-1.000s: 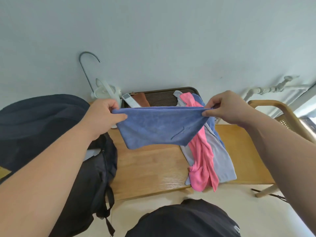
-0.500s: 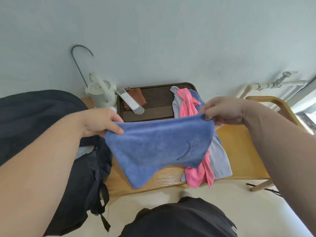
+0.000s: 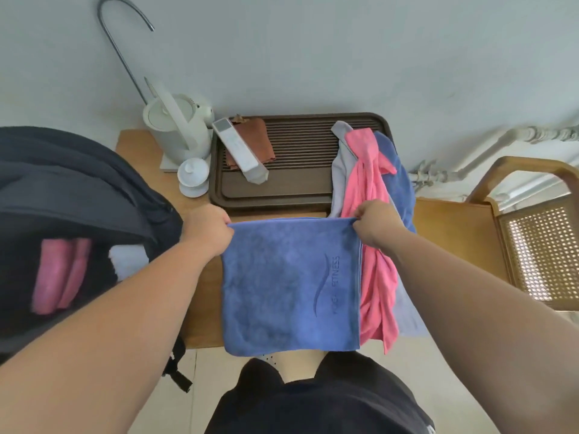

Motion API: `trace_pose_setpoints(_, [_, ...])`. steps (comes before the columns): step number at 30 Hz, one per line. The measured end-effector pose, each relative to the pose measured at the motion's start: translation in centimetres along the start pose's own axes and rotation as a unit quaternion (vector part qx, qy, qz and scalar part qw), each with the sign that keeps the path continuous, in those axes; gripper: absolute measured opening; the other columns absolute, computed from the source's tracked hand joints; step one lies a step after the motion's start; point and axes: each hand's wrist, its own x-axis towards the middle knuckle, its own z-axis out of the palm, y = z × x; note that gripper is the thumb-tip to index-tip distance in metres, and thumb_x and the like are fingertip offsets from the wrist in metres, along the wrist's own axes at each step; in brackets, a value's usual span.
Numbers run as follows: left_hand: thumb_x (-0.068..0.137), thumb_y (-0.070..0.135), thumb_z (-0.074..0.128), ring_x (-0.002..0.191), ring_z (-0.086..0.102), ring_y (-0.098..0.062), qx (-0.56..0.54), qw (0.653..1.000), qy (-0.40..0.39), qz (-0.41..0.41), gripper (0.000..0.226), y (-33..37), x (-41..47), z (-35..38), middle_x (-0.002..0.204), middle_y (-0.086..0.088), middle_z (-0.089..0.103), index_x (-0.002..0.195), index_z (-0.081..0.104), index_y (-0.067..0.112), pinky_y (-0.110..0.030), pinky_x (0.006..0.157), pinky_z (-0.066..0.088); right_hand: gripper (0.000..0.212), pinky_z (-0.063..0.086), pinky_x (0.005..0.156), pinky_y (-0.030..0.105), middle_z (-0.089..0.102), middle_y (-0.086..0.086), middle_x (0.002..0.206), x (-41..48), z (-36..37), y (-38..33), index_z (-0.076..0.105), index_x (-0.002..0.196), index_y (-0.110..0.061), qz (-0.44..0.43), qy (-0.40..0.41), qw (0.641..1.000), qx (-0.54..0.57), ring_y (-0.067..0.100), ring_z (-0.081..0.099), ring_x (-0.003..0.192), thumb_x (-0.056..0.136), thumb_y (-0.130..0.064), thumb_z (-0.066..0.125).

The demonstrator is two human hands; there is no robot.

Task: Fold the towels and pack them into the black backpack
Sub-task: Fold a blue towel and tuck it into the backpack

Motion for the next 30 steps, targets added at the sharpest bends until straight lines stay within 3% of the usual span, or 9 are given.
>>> trace_pose_setpoints(4, [0.090, 0.007, 0.057, 0.078, 0.063, -0.027, -0.025, 0.998, 0.048, 0.016, 0.021, 0.1, 2.9, 0.2, 0.081, -0.007, 0.069, 0.078, 0.074, 0.012, -0.037, 0.057, 0.047, 0.024, 0.060, 0.069, 0.043, 0.071, 0.014, 0.081, 3.3, 0.1, -0.2, 0.064, 0.080, -0.011, 0.024, 0.033, 0.991, 0.125, 0.035, 0.070, 0.077, 0.073, 0.007, 0.051])
trace_pose_setpoints(6, [0.088, 0.003, 0.055, 0.078, 0.062, -0.026, -0.066, 0.995, 0.068, 0.015, 0.022, 0.2, 4.0, 0.0, 0.084, -0.005, 0.068, 0.085, 0.074, 0.014, -0.034, 0.060, 0.048, 0.024, 0.056, 0.062, 0.034, 0.069, 0.008, 0.078, 4.3, -0.1, -0.6, 0.060, 0.075, -0.019, 0.025, 0.057, 0.982, 0.177, 0.031, 0.067, 0.076, 0.076, 0.004, 0.051])
trace_pose_setpoints(9, [0.089, 0.002, 0.055, 0.079, 0.061, -0.024, -0.100, 0.991, 0.088, 0.011, 0.023, 0.5, 4.4, -0.4, 0.086, -0.003, 0.069, 0.092, 0.074, 0.015, -0.034, 0.063, 0.048, 0.022, 0.038, 0.052, 0.022, 0.063, -0.003, 0.081, 4.6, -0.4, -1.0, 0.062, 0.078, -0.021, 0.009, 0.074, 0.973, 0.217, 0.021, 0.059, 0.076, 0.082, -0.001, 0.054])
trace_pose_setpoints(12, [0.090, 0.004, 0.056, 0.078, 0.060, -0.023, -0.086, 0.993, 0.079, 0.015, 0.020, 0.4, 3.3, 0.2, 0.085, -0.003, 0.066, 0.087, 0.071, 0.016, -0.032, 0.060, 0.045, 0.018, 0.039, 0.057, 0.025, 0.063, -0.004, 0.082, 3.8, 0.4, -1.1, 0.064, 0.081, -0.018, -0.012, 0.080, 0.971, 0.224, 0.019, 0.058, 0.078, 0.081, -0.002, 0.058])
trace_pose_setpoints(16, [0.085, 0.001, 0.058, 0.070, 0.054, -0.023, -0.013, 0.999, 0.041, 0.009, 0.020, -0.8, 0.0, 2.3, 0.083, -0.005, 0.055, 0.070, 0.059, 0.015, -0.032, 0.054, 0.038, 0.018, 0.043, 0.065, 0.030, 0.061, -0.003, 0.077, 0.9, 2.4, -0.5, 0.060, 0.069, -0.020, -0.063, 0.052, 0.979, 0.185, 0.020, 0.057, 0.074, 0.073, -0.003, 0.065])
trace_pose_setpoints(19, [0.088, 0.002, 0.056, 0.077, 0.052, -0.024, 0.078, 0.997, -0.022, 0.013, 0.014, -1.6, -3.2, 4.0, 0.095, -0.004, 0.048, 0.084, 0.059, 0.014, -0.038, 0.066, 0.048, 0.020, 0.040, 0.067, 0.030, 0.056, -0.003, 0.080, -2.1, 4.6, 0.3, 0.060, 0.070, -0.020, -0.122, 0.010, 0.985, 0.119, 0.023, 0.058, 0.077, 0.068, -0.002, 0.069])
trace_pose_setpoints(24, [0.090, 0.006, 0.058, 0.090, 0.056, -0.024, 0.247, 0.964, -0.090, 0.035, 0.019, -2.1, -6.9, 5.8, 0.107, -0.005, 0.048, 0.104, 0.061, 0.018, -0.035, 0.065, 0.042, 0.013, 0.031, 0.065, 0.027, 0.052, -0.002, 0.090, -5.8, 8.4, 1.4, 0.062, 0.080, -0.016, -0.158, -0.045, 0.986, 0.012, 0.023, 0.055, 0.082, 0.071, -0.007, 0.067])
trace_pose_setpoints(30, [0.091, 0.006, 0.054, 0.092, 0.059, -0.021, 0.339, 0.934, -0.084, 0.073, 0.023, -2.8, -7.5, 6.9, 0.104, 0.000, 0.058, 0.104, 0.063, 0.023, -0.033, 0.065, 0.038, 0.012, 0.049, 0.080, 0.036, 0.055, 0.004, 0.103, -7.5, 10.7, 1.0, 0.065, 0.095, -0.013, -0.159, -0.070, 0.981, -0.082, 0.028, 0.058, 0.098, 0.082, -0.015, 0.065])
